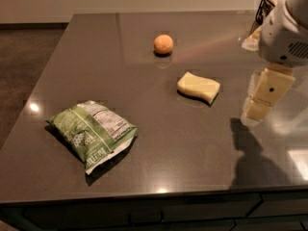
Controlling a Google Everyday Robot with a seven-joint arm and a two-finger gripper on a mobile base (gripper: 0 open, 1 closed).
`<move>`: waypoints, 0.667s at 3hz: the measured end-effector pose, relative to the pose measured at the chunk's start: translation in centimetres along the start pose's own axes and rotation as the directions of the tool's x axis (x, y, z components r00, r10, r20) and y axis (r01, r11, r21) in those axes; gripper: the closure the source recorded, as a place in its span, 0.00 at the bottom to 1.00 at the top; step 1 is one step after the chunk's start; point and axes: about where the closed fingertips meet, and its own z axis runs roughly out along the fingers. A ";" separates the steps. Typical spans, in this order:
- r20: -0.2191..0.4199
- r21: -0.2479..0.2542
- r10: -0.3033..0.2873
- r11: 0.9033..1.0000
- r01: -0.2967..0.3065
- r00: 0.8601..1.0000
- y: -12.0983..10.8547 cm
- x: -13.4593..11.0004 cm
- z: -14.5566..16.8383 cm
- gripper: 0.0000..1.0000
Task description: Move green jalapeno chip bag near sponge
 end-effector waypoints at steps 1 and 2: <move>0.100 -0.082 0.010 0.997 -0.002 0.995 0.8 -7.5 4.5 0.00; 0.148 -0.146 0.048 0.989 -0.026 0.988 1.9 -11.9 7.2 0.00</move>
Offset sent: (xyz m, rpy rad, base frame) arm 0.0343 0.1919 -0.0686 0.2708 0.1811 0.0276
